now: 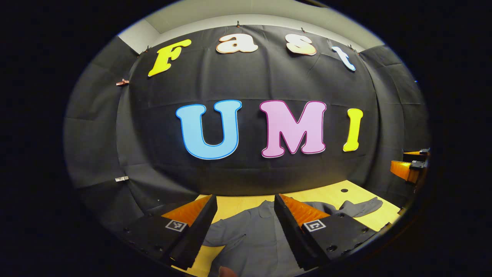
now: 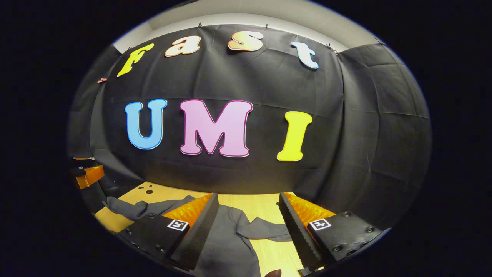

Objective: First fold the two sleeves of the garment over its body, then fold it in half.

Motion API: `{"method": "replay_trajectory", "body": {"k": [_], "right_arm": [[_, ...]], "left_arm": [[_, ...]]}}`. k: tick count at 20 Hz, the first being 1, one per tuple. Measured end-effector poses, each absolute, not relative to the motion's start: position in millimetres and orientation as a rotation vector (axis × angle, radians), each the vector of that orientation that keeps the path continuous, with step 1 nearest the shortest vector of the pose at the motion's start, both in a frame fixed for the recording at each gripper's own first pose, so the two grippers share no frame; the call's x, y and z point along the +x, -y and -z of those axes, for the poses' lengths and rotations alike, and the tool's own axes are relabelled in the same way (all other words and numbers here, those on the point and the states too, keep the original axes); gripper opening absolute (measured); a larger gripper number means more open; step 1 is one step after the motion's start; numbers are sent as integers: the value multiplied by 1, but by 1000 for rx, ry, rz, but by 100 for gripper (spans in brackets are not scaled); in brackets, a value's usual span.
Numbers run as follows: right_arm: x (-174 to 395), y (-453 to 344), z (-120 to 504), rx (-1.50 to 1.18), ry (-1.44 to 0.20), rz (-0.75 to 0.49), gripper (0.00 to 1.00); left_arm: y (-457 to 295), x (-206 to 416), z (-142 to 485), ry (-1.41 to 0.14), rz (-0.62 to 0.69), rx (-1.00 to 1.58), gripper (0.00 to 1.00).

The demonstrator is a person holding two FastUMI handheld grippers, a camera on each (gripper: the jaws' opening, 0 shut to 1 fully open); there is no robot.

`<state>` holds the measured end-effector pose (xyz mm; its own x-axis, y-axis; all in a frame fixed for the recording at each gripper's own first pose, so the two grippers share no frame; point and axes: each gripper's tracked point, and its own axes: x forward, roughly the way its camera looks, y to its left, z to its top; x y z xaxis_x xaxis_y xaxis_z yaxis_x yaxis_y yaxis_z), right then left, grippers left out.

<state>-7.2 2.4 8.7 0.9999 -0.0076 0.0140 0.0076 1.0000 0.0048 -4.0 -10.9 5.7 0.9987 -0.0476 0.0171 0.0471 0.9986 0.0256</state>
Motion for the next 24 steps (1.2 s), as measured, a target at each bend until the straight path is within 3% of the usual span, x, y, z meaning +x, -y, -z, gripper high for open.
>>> {"method": "replay_trajectory", "body": {"k": [6, 17, 24], "right_arm": [[14, 47, 12, -7, -38, 64, 97], [128, 227, 199, 37, -398, 147, 98], [185, 264, 313, 63, -611, 167, 98]], "left_arm": [[25, -6, -9, 25, 46, 30, 94], [78, -24, -1, -19, 4, 92, 96], [94, -38, 4, -59, -60, 120, 97]]}}
